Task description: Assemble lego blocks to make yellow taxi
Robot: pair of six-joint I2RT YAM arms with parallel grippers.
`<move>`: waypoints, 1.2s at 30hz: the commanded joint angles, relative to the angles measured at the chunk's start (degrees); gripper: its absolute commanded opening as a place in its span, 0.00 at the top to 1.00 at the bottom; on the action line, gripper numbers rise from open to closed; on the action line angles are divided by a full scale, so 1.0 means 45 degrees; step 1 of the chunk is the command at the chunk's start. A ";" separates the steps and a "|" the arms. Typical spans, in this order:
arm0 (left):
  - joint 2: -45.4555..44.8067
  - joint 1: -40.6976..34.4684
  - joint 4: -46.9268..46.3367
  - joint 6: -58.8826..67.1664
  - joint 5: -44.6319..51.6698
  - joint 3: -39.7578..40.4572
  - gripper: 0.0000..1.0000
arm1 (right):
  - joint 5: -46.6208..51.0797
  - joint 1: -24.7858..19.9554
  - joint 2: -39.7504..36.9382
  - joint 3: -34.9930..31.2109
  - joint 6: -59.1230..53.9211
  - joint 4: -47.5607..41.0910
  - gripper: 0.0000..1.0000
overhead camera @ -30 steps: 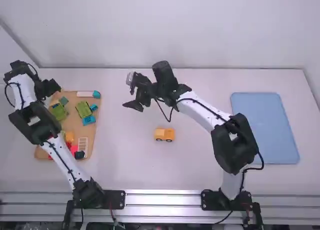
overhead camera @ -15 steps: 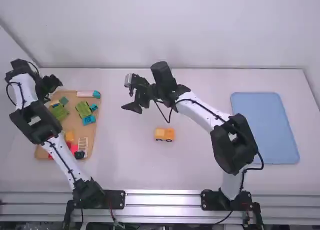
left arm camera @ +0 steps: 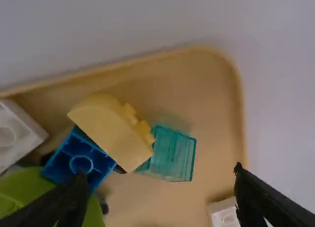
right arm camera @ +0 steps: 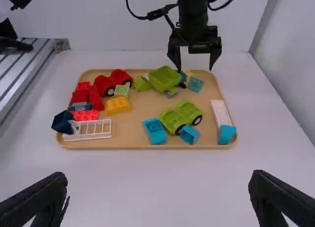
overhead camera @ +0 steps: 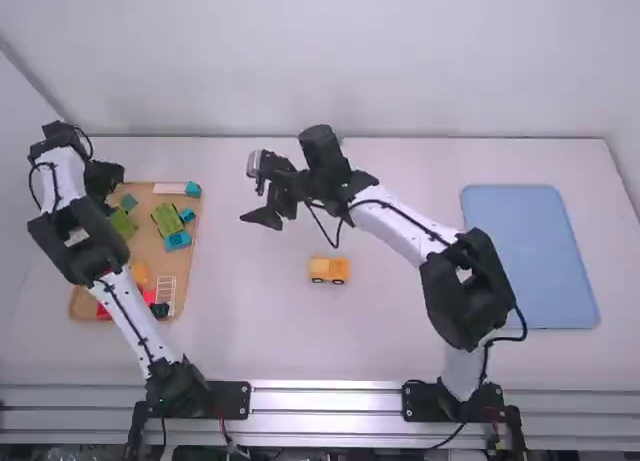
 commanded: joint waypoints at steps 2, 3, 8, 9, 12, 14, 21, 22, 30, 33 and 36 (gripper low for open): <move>0.0097 -0.0092 -0.0039 -0.1651 -0.0442 -0.0131 0.26 | -0.0112 0.0024 0.0078 0.0457 0.0068 -0.0219 0.02; 0.0097 -0.0092 -0.0049 -0.1826 -0.0515 -0.0131 0.28 | -0.0107 0.0024 0.0078 0.0457 0.0063 -0.0301 0.02; 0.0097 -0.0044 -0.0087 -0.2725 -0.1156 -0.0170 0.37 | -0.0107 0.0024 0.0078 0.0447 -0.0024 -0.0515 0.02; 0.0097 -0.0049 -0.0092 -0.3045 -0.1360 -0.0204 0.41 | -0.0112 0.0024 0.0078 0.0447 -0.0024 -0.0505 0.02; 0.0097 -0.0044 0.0015 -0.3347 -0.1583 -0.0321 0.46 | -0.0121 -0.0039 0.0078 0.0447 -0.0015 -0.0539 0.02; 0.0097 -0.0044 0.0170 -0.3342 -0.1579 -0.0452 0.48 | -0.0107 -0.0058 0.0078 0.0447 -0.0024 -0.0563 0.02; 0.0097 -0.0029 0.0729 -0.4250 -0.1617 -0.1336 0.58 | -0.0107 -0.0063 0.0078 0.0447 -0.0024 -0.0670 0.02; 0.0097 -0.0034 0.0831 -0.4415 -0.1617 -0.1501 0.59 | -0.0112 -0.0063 0.0078 0.0447 -0.0024 -0.0690 0.02; 0.0097 -0.0063 0.1137 -0.4595 -0.1685 -0.1885 0.66 | -0.0112 -0.0058 0.0078 0.0447 -0.0024 -0.0758 0.02; 0.0097 -0.0034 0.1248 -0.4571 -0.1705 -0.1962 0.66 | -0.0112 -0.0063 0.0078 0.0447 -0.0024 -0.0806 0.02; 0.0097 -0.0034 0.1151 -0.4546 -0.1700 -0.1972 0.67 | -0.0117 -0.0058 0.0078 0.0447 -0.0019 -0.0860 0.02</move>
